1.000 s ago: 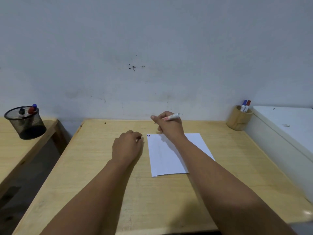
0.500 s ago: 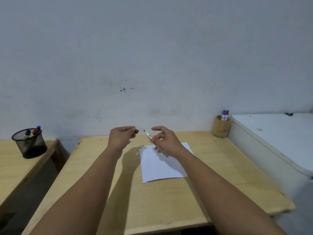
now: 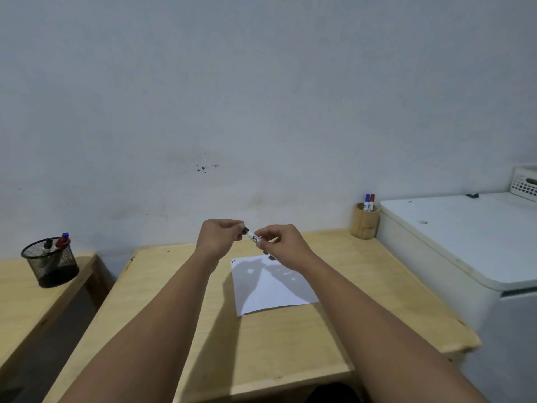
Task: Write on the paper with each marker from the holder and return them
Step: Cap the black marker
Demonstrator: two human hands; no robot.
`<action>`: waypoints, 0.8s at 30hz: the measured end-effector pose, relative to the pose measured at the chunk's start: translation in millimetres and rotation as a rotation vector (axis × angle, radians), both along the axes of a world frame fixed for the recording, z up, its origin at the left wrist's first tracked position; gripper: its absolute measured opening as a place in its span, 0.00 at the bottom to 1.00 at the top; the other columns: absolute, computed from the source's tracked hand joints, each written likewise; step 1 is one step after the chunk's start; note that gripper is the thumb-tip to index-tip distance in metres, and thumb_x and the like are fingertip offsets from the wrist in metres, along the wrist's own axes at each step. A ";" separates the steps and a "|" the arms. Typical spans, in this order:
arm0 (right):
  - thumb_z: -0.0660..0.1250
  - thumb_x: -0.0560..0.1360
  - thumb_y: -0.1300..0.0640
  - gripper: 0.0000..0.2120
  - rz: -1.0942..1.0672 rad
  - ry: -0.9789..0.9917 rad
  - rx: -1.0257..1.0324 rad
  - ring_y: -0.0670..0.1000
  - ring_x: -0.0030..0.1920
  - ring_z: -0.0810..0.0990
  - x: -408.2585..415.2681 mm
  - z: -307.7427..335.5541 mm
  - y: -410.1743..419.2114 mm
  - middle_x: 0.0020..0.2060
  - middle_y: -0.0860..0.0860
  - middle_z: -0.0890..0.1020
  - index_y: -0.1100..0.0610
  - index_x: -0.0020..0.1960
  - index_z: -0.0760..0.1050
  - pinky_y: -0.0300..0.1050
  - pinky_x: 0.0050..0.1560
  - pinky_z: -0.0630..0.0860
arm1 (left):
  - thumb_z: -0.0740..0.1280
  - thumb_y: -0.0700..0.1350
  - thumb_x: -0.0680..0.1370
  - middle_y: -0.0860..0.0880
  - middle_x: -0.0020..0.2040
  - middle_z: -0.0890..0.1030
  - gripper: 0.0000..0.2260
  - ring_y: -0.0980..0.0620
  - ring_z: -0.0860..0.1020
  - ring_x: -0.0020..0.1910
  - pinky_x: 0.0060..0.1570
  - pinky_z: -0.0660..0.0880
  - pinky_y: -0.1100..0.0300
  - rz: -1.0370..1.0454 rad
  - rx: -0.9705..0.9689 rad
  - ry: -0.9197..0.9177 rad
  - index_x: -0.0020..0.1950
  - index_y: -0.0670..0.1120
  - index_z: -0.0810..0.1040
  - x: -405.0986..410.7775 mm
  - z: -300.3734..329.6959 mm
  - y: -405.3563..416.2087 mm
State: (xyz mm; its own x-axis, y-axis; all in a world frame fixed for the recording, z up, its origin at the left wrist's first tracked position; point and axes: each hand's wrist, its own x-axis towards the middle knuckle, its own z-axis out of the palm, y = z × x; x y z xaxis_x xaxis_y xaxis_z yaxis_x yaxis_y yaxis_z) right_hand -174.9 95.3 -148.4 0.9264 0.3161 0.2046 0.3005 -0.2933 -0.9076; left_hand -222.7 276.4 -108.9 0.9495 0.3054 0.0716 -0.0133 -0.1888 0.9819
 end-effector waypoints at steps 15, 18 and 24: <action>0.69 0.83 0.58 0.09 -0.244 -0.097 -0.164 0.50 0.46 0.80 34.4 -21.1 -89.6 0.48 0.49 0.84 0.54 0.60 0.85 0.46 0.51 0.76 | 0.65 0.55 0.82 0.49 0.60 0.84 0.16 0.48 0.81 0.62 0.66 0.77 0.45 -0.275 0.184 0.092 0.63 0.48 0.83 49.5 -12.0 -93.4; 0.70 0.82 0.57 0.07 -0.472 -0.163 -0.128 0.50 0.45 0.80 67.7 4.8 -138.5 0.43 0.44 0.82 0.54 0.59 0.83 0.46 0.50 0.76 | 0.65 0.55 0.81 0.52 0.60 0.83 0.25 0.48 0.78 0.66 0.72 0.72 0.46 -0.271 0.241 0.058 0.78 0.49 0.71 87.3 -6.4 -126.8; 0.70 0.82 0.57 0.07 -0.742 -0.269 0.016 0.44 0.40 0.82 143.7 55.8 -216.8 0.42 0.41 0.81 0.54 0.59 0.80 0.39 0.42 0.76 | 0.69 0.54 0.80 0.46 0.73 0.77 0.29 0.47 0.76 0.69 0.69 0.73 0.50 -0.353 0.425 0.007 0.79 0.47 0.69 164.2 -24.0 -212.6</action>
State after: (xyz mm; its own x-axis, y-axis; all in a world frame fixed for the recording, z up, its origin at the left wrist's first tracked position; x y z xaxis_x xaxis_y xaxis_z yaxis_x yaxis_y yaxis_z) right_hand -31.2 -121.5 -92.6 0.8119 -0.3703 0.4513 0.2417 -0.4905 -0.8373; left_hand -58.4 63.7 -132.9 0.9900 -0.0860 0.1121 -0.1410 -0.5539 0.8206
